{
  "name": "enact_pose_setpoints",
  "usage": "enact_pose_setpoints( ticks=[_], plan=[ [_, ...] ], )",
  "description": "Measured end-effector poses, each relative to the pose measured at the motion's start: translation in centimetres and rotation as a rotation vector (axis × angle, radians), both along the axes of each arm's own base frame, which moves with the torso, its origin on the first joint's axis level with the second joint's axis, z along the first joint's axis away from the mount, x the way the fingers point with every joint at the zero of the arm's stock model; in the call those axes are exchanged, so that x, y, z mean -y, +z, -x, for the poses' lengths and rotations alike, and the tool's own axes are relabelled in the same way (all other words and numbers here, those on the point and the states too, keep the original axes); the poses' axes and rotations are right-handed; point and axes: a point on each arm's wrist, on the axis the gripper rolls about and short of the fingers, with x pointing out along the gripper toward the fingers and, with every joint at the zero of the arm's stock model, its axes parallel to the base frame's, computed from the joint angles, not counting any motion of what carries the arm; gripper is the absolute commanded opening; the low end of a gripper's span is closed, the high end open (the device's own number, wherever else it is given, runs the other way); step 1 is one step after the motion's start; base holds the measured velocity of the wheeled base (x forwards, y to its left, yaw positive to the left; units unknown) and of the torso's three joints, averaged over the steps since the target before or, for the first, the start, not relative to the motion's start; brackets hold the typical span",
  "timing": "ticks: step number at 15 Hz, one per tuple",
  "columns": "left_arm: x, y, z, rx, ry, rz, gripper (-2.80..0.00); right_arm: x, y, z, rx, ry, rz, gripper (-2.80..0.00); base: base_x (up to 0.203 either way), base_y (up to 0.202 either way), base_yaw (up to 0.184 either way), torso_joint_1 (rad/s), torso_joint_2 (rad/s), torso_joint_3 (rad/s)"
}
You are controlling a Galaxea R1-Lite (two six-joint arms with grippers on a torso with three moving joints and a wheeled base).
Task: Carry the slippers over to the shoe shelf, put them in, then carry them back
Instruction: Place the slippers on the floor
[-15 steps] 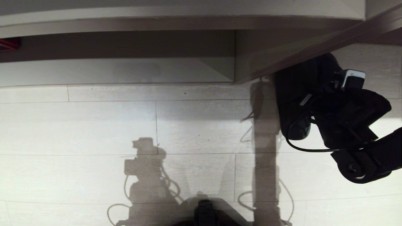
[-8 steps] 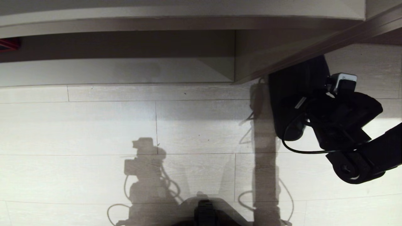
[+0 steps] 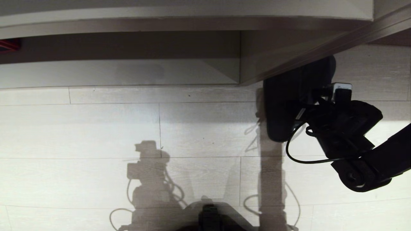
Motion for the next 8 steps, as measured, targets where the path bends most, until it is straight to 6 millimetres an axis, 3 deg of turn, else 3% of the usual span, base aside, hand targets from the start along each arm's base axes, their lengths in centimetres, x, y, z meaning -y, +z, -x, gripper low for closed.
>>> enact_pose_setpoints(
  ticks=[8],
  plan=[
    [0.0,0.0,0.0,0.000,0.001,0.000,-2.80,-0.3,2.0,-1.3,0.093,-0.115,-0.077,0.00,0.000,0.000,0.000,0.000,0.00,0.000]
  ],
)
